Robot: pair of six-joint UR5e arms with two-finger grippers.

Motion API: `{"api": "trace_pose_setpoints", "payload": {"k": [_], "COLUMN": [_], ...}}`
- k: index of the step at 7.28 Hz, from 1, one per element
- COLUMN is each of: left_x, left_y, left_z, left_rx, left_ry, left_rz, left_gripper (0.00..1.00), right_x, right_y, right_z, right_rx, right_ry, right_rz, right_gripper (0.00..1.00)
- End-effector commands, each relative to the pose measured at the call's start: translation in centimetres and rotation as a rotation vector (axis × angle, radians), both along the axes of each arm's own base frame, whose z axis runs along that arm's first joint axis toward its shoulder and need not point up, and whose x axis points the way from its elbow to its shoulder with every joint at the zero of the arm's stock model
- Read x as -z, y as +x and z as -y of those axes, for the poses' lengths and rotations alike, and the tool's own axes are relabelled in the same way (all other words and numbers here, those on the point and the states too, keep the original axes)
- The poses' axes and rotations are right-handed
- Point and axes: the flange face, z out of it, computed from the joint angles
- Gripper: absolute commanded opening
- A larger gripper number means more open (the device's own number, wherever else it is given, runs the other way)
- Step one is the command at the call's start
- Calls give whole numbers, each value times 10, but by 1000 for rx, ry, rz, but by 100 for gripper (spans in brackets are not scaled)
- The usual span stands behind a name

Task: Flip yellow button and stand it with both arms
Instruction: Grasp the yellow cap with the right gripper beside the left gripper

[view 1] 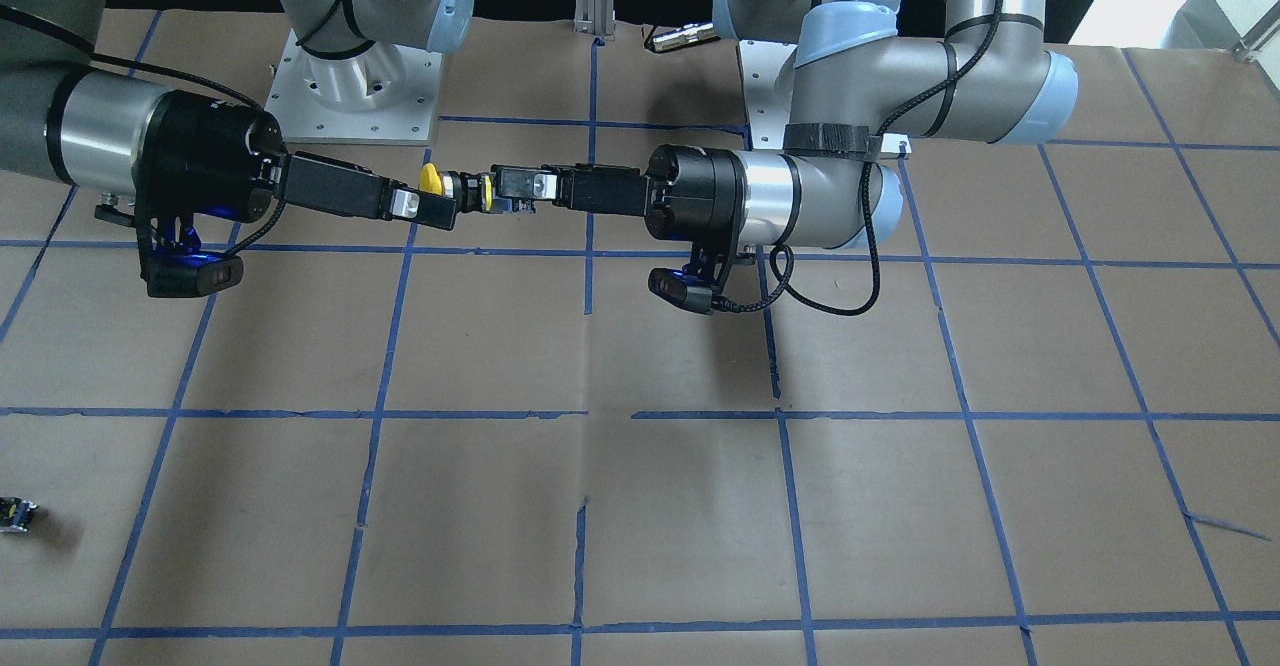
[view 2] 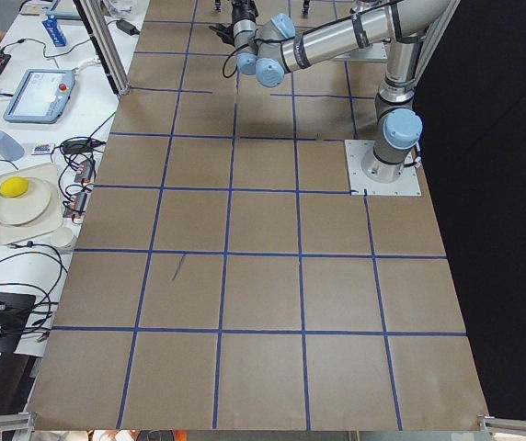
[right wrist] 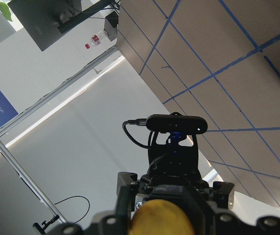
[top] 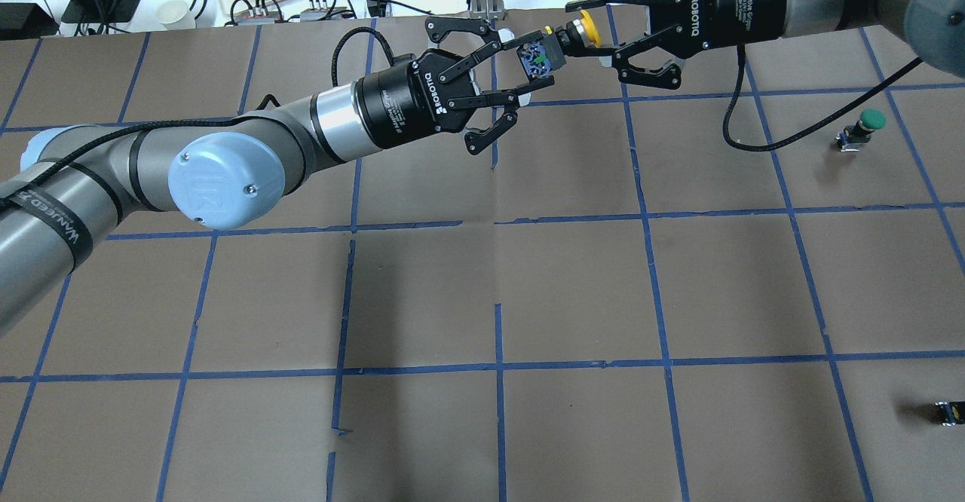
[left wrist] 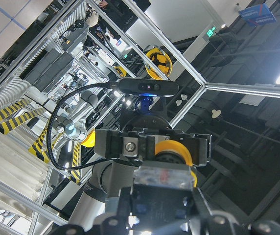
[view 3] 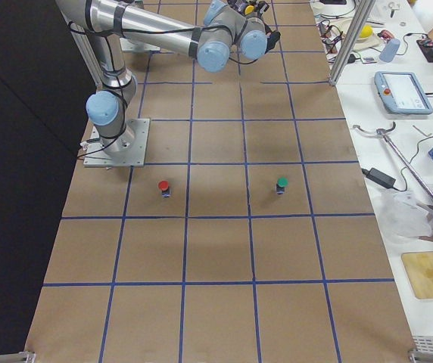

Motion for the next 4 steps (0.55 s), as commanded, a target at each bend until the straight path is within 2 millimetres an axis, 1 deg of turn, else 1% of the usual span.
{"api": "trace_pose_setpoints", "payload": {"k": [1,2,3,4], "left_x": [0,-2,-6,-9], "left_y": [0,0,2,2], "left_z": [0,0,2,3], "left_rx": [0,1,8,15], "left_ry": [5,3,28,44], "left_rz": [-2,-1,-4,-6], "left_gripper": [48,96,99,99], "right_x": [0,-1,-2,-4], "right_y": [0,0,-1,-1], "right_z": [0,0,1,1], "right_rx": [-2,-1,0,1], "right_ry": [0,0,3,1], "right_rz": [-2,-1,-2,-4], "right_gripper": [37,37,37,37]}}
